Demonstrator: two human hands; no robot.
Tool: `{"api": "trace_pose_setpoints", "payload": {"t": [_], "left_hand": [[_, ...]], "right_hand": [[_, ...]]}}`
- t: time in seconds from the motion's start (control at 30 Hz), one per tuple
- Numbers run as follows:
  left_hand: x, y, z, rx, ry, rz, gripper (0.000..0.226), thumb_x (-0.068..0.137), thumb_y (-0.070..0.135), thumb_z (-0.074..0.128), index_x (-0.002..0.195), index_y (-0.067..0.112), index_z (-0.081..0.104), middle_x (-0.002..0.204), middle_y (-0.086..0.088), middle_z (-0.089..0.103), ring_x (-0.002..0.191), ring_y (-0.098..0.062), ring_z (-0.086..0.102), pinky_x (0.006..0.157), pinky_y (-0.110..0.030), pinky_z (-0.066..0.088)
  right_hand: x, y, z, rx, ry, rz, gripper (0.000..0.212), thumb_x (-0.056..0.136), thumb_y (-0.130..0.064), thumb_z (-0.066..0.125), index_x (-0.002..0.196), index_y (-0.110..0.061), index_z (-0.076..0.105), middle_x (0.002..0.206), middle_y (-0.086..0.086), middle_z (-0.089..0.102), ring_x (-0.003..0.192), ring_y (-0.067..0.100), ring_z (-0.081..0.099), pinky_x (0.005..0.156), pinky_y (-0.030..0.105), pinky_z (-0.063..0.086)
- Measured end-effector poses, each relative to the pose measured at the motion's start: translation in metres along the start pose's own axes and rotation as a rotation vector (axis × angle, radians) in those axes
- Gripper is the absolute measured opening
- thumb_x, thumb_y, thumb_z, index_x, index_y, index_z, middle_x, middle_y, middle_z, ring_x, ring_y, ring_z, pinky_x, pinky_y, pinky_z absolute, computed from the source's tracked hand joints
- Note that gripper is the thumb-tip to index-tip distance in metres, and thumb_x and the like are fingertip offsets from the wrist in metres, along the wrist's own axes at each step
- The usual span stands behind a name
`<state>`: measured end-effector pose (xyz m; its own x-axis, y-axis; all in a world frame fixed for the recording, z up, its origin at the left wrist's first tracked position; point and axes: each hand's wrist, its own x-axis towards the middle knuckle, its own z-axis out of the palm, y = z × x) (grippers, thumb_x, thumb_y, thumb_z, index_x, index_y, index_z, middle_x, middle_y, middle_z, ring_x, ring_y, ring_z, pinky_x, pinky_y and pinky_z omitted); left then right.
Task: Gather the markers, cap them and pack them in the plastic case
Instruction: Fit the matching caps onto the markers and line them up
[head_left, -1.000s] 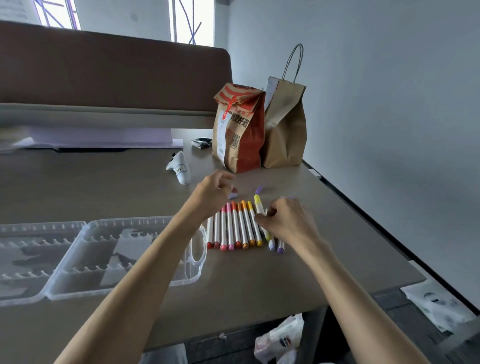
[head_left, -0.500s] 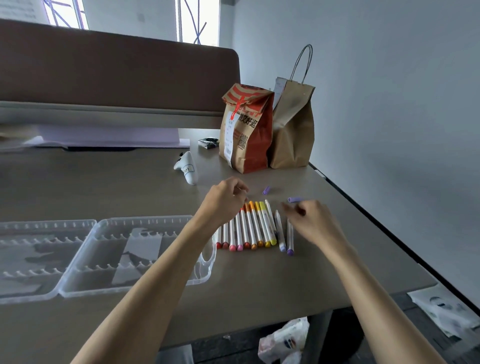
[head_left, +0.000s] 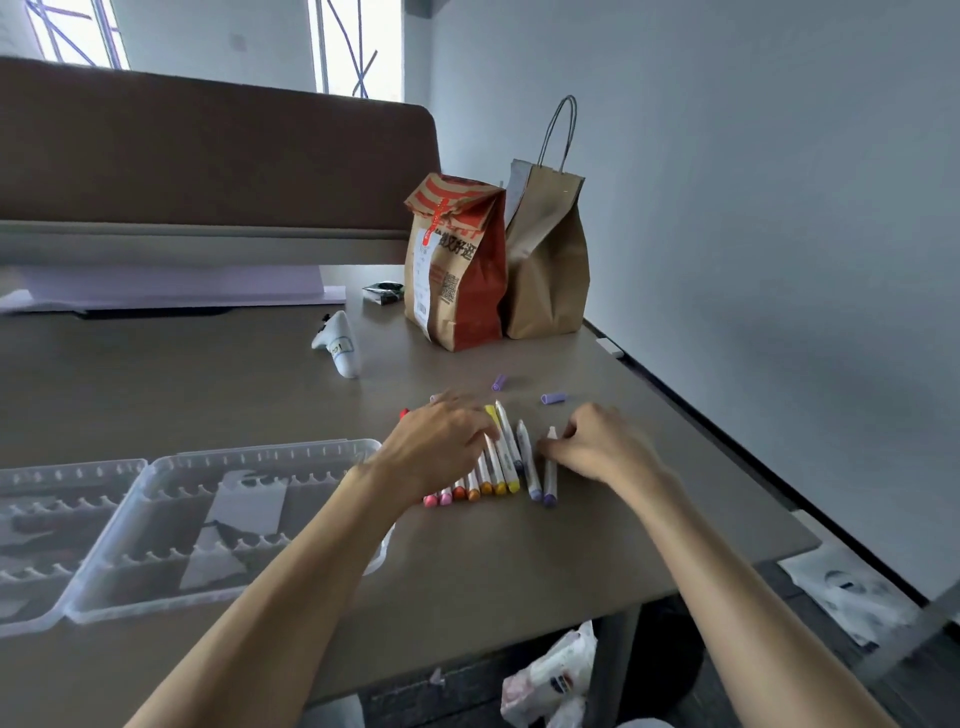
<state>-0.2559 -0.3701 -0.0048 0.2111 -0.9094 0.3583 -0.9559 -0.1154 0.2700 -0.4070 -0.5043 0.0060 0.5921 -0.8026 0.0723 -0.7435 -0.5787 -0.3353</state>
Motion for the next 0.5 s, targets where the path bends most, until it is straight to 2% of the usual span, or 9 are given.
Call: {"api": "trace_pose_setpoints", "payload": {"t": [0.07, 0.2, 0.27, 0.3, 0.37, 0.4, 0.43, 0.5], "left_hand": [[0.0, 0.001, 0.0, 0.003, -0.007, 0.0, 0.03, 0.095, 0.016, 0.044, 0.109, 0.027, 0.069, 0.116, 0.015, 0.061, 0.12, -0.004, 0.041, 0.08, -0.022, 0.032], [-0.001, -0.001, 0.002, -0.006, 0.002, -0.016, 0.029, 0.094, 0.016, 0.046, 0.105, 0.028, 0.07, 0.112, 0.016, 0.061, 0.114, -0.005, 0.043, 0.075, -0.02, 0.032], [-0.002, -0.001, 0.003, -0.006, 0.03, -0.035, 0.027, 0.093, 0.017, 0.046, 0.104, 0.027, 0.069, 0.11, 0.014, 0.062, 0.111, -0.009, 0.046, 0.075, -0.023, 0.036], [-0.003, -0.001, 0.004, -0.001, 0.049, -0.044, 0.026, 0.093, 0.017, 0.046, 0.103, 0.026, 0.069, 0.107, 0.013, 0.062, 0.11, -0.01, 0.048, 0.076, -0.025, 0.039], [-0.003, -0.001, 0.005, -0.012, 0.083, -0.062, 0.024, 0.093, 0.017, 0.048, 0.102, 0.025, 0.069, 0.098, 0.014, 0.058, 0.107, -0.012, 0.05, 0.078, -0.03, 0.044], [-0.003, -0.001, 0.005, -0.029, 0.099, -0.076, 0.024, 0.093, 0.017, 0.049, 0.101, 0.026, 0.069, 0.095, 0.016, 0.056, 0.106, -0.012, 0.051, 0.079, -0.031, 0.046], [-0.001, 0.001, 0.004, -0.047, 0.114, -0.1, 0.024, 0.092, 0.017, 0.049, 0.102, 0.026, 0.07, 0.095, 0.015, 0.057, 0.105, -0.013, 0.052, 0.081, -0.032, 0.047], [0.008, 0.001, 0.0, -0.051, 0.13, -0.182, 0.025, 0.092, 0.02, 0.048, 0.102, 0.026, 0.07, 0.103, 0.009, 0.065, 0.102, -0.018, 0.057, 0.083, -0.035, 0.05]], "right_hand": [[0.001, -0.003, -0.003, -0.016, -0.03, -0.008, 0.03, 0.08, -0.053, 0.064, 0.077, -0.027, 0.05, 0.07, -0.01, 0.053, 0.07, 0.015, 0.054, 0.062, 0.027, 0.035], [0.004, -0.001, -0.006, 0.082, -0.047, -0.006, 0.038, 0.084, -0.049, 0.063, 0.06, -0.023, 0.048, 0.06, -0.015, 0.044, 0.06, 0.011, 0.05, 0.055, 0.027, 0.032], [0.005, 0.004, -0.005, 0.303, -0.05, 0.006, 0.039, 0.085, -0.045, 0.064, 0.06, -0.017, 0.053, 0.055, -0.01, 0.045, 0.049, 0.01, 0.047, 0.051, 0.024, 0.032], [0.004, 0.006, -0.004, 0.446, -0.051, 0.019, 0.036, 0.085, -0.043, 0.065, 0.063, -0.015, 0.056, 0.055, -0.002, 0.051, 0.046, 0.009, 0.048, 0.049, 0.022, 0.033], [0.003, 0.011, -0.001, 0.747, -0.019, 0.053, 0.032, 0.086, -0.036, 0.066, 0.072, -0.007, 0.064, 0.067, 0.015, 0.067, 0.044, 0.005, 0.054, 0.042, 0.018, 0.036], [0.002, 0.014, 0.0, 0.869, 0.012, 0.071, 0.031, 0.086, -0.032, 0.067, 0.078, -0.002, 0.067, 0.072, 0.018, 0.07, 0.044, 0.005, 0.055, 0.04, 0.017, 0.036], [0.001, 0.016, 0.0, 0.952, 0.035, 0.081, 0.03, 0.086, -0.028, 0.068, 0.084, 0.002, 0.07, 0.072, 0.016, 0.07, 0.044, 0.005, 0.055, 0.039, 0.017, 0.036], [0.002, 0.019, 0.001, 1.024, 0.057, 0.063, 0.022, 0.085, -0.025, 0.071, 0.09, -0.003, 0.072, 0.068, 0.006, 0.071, 0.049, 0.007, 0.059, 0.044, 0.02, 0.041]]}}
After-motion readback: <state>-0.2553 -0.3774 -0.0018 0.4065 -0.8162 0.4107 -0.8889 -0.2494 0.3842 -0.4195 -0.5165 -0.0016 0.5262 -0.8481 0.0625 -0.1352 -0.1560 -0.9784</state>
